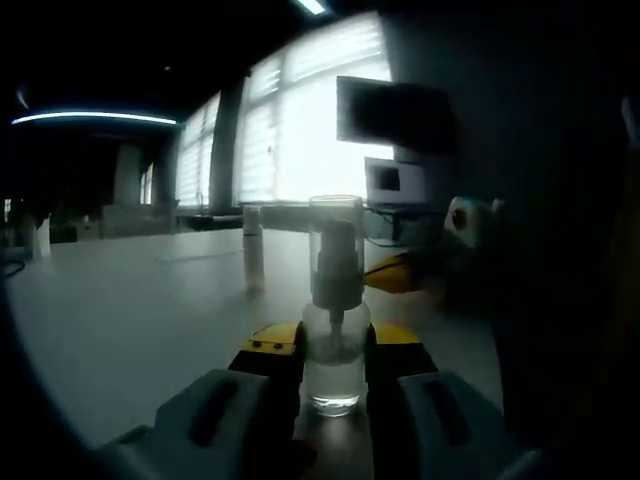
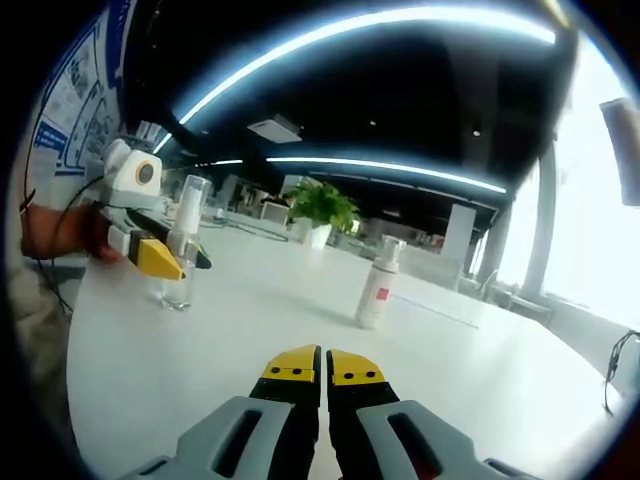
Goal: Clamp pump bottle remove cover press pump head put on cover
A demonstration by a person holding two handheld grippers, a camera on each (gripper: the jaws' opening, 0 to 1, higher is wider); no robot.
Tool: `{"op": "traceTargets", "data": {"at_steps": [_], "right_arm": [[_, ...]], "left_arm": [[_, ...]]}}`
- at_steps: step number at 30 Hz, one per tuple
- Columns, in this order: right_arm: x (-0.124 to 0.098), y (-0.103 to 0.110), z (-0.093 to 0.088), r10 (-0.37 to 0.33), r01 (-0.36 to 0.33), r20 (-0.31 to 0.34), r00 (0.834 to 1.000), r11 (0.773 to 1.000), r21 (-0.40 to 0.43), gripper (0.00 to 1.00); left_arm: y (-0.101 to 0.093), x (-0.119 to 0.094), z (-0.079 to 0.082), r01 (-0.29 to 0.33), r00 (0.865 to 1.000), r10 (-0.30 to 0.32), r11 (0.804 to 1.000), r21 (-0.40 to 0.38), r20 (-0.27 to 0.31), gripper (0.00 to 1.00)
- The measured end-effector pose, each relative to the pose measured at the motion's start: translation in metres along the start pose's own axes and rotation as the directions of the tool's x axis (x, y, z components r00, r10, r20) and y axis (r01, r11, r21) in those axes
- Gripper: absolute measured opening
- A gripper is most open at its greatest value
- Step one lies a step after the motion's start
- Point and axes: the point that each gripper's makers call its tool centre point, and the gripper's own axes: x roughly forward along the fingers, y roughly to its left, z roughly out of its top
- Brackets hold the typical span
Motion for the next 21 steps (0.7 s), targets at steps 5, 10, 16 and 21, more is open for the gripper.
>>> {"op": "traceTargets", "data": {"at_steps": [5, 10, 16, 21], "right_arm": [[0.0, 0.0, -0.001, -0.002, 0.002, -0.005, 1.0, 1.0, 0.0, 0.0], [0.001, 0.0, 0.002, -0.002, 0.002, 0.001, 1.0, 1.0, 0.018, 0.0], [-0.001, -0.007, 0.017, -0.045, 0.043, 0.048, 0.998, 0.997, 0.057, 0.01], [-0.003, 0.006, 0.024, -0.031, 0.029, 0.04, 0.999, 0.998, 0.055, 0.03]], "left_arm": [[-0.001, 0.001, 0.0, 0.003, 1.0, -0.003, 1.0, 0.003, 0.002, 0.15], [-0.001, 0.001, 0.0, 0.008, 1.0, -0.008, 1.0, -0.004, 0.003, 0.15], [0.0, 0.001, 0.001, 0.006, 1.0, -0.006, 1.0, -0.01, 0.004, 0.15], [0.001, 0.001, 0.001, 0.006, 1.0, -0.006, 1.0, -0.021, 0.005, 0.16]]}}
